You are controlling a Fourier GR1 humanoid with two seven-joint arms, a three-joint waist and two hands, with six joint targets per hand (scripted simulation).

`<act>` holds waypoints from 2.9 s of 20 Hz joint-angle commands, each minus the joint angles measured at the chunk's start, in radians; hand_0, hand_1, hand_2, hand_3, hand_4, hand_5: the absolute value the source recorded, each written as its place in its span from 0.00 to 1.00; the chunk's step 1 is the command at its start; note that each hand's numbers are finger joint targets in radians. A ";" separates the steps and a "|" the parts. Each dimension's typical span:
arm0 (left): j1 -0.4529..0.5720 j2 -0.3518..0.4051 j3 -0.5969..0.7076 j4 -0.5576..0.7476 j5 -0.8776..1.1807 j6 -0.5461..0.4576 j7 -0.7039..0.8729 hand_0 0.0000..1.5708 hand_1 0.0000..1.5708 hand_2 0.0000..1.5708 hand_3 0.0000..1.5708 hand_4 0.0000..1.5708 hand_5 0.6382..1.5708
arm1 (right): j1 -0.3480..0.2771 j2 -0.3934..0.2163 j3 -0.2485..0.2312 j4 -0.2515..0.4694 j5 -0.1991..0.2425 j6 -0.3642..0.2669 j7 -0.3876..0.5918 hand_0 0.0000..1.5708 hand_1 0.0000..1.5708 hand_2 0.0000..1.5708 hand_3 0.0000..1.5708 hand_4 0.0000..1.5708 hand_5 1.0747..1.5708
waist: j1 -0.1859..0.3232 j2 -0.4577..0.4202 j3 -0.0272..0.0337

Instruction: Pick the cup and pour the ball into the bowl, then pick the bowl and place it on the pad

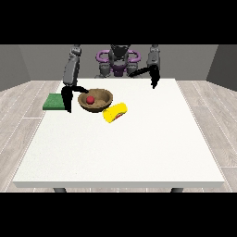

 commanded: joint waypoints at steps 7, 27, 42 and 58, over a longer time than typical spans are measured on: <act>-0.033 0.008 -0.035 -0.088 -0.007 -0.047 0.079 0.00 0.00 0.00 0.00 0.00 0.99 | 0.002 0.040 -0.035 0.042 -0.033 -0.029 -0.012 0.00 0.00 0.00 0.00 0.14 0.92 | 0.079 0.040 0.0176; 0.032 0.050 0.034 -0.049 0.065 -0.110 0.046 0.00 0.00 0.00 0.00 0.00 1.00 | -0.070 0.067 0.052 0.115 0.069 -0.342 0.262 1.00 1.00 1.00 1.00 0.66 0.96 | 0.077 -0.058 0.0154; 0.150 0.113 0.125 0.045 0.111 -0.122 -0.052 0.00 0.00 0.00 0.00 0.00 1.00 | -0.162 -0.073 0.059 0.042 0.049 -0.279 0.551 1.00 1.00 1.00 1.00 0.68 0.96 | -0.033 -0.178 0.0161; 0.146 0.109 0.145 0.065 0.104 -0.050 -0.247 0.00 0.00 0.00 0.00 0.00 0.99 | -0.073 -0.276 -0.086 0.045 -0.088 -0.021 0.430 1.00 1.00 1.00 1.00 0.67 0.98 | -0.076 0.031 0.0173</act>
